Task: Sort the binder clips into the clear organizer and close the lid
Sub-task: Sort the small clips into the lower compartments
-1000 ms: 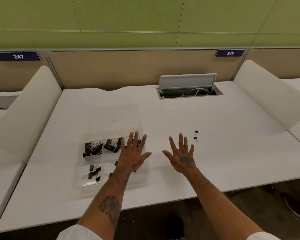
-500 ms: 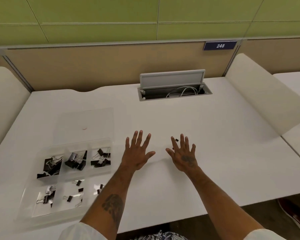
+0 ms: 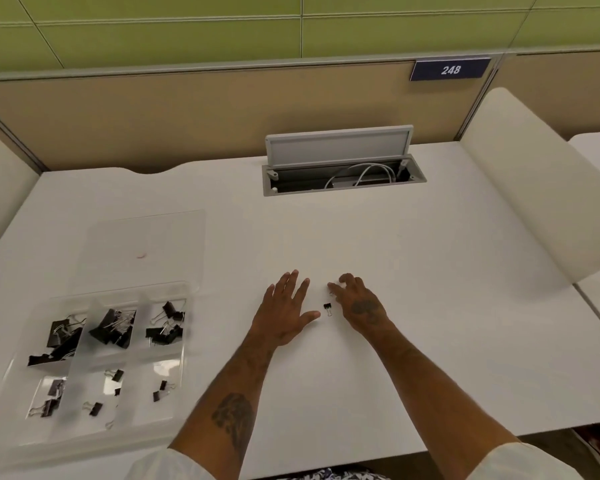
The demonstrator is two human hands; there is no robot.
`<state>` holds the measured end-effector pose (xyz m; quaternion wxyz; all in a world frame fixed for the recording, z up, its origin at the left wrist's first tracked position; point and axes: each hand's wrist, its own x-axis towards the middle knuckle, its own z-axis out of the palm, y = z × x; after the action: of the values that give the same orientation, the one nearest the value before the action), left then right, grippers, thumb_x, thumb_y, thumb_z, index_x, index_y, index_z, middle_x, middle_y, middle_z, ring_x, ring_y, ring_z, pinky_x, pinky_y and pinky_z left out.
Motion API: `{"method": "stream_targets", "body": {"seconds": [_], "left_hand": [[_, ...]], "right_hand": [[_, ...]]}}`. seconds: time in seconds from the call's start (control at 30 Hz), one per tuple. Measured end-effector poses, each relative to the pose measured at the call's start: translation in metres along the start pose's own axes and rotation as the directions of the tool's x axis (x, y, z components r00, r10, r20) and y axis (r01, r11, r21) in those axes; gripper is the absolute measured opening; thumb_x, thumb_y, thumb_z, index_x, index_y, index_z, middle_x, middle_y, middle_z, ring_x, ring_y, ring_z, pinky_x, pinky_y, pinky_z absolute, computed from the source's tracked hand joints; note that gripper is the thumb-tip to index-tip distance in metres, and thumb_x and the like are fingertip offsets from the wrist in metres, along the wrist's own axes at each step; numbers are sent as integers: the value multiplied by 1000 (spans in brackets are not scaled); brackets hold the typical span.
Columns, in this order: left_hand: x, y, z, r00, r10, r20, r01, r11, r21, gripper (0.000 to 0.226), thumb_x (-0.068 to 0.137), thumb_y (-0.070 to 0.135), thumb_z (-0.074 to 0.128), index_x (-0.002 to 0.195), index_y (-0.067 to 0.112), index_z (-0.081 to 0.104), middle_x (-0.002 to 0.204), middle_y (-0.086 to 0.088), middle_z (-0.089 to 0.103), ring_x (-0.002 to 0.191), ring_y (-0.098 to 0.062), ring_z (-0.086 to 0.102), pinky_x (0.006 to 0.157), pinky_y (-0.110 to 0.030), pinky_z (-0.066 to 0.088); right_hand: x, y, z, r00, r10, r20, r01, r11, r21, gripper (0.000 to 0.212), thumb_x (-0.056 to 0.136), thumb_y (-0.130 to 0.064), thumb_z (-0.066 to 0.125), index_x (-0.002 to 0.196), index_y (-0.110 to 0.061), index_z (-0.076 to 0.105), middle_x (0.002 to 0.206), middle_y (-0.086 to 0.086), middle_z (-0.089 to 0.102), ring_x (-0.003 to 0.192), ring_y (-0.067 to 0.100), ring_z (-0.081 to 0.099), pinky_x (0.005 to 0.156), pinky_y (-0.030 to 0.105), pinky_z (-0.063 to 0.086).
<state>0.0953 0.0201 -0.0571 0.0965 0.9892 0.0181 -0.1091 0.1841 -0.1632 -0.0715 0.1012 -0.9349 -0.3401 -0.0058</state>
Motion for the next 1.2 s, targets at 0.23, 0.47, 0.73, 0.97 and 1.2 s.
{"method": "stream_targets", "body": {"seconds": [0.23, 0.47, 0.73, 0.97, 1.2], "left_hand": [[8, 15, -1, 999, 17, 48, -16, 1000, -25, 64, 94, 57, 42, 145, 18, 35, 150, -3, 31, 136, -21, 31, 105, -39, 37], [20, 31, -5, 996, 72, 47, -69, 995, -72, 55, 94, 28, 56, 145, 25, 36, 140, 1, 41, 122, -21, 44, 91, -36, 44], [24, 44, -3, 979, 204, 6, -204, 979, 16, 24, 93, 13, 52, 112, 22, 63, 107, -2, 58, 97, -27, 58, 74, -38, 50], [14, 40, -3, 986, 161, 31, -160, 986, -34, 7, 93, 21, 57, 93, 14, 55, 98, -5, 61, 87, -28, 59, 69, -36, 44], [-18, 6, -15, 996, 53, -77, -70, 970, -234, 42, 96, 9, 48, 132, 31, 52, 109, 1, 54, 97, -16, 60, 70, -25, 42]], "right_hand": [[10, 6, 4, 977, 193, 89, -205, 969, 140, 8, 85, 1, 62, 90, -5, 62, 93, 12, 58, 84, 30, 59, 63, 35, 46], [12, 15, -14, 919, 371, 135, -394, 867, 305, 15, 90, -11, 53, 100, -12, 64, 105, 5, 64, 98, 24, 60, 78, 28, 46], [0, 25, -20, 898, 426, 106, -434, 828, 356, 33, 95, -15, 52, 128, -17, 59, 118, 8, 60, 111, 26, 58, 92, 33, 46], [-7, 11, -20, 884, 459, 86, -454, 801, 390, 36, 96, -17, 51, 132, -16, 55, 123, 7, 59, 114, 25, 56, 97, 36, 47], [-1, -33, -23, 853, 515, 86, -482, 714, 508, 35, 96, -18, 47, 130, -21, 57, 121, 7, 58, 112, 27, 57, 97, 39, 47]]}}
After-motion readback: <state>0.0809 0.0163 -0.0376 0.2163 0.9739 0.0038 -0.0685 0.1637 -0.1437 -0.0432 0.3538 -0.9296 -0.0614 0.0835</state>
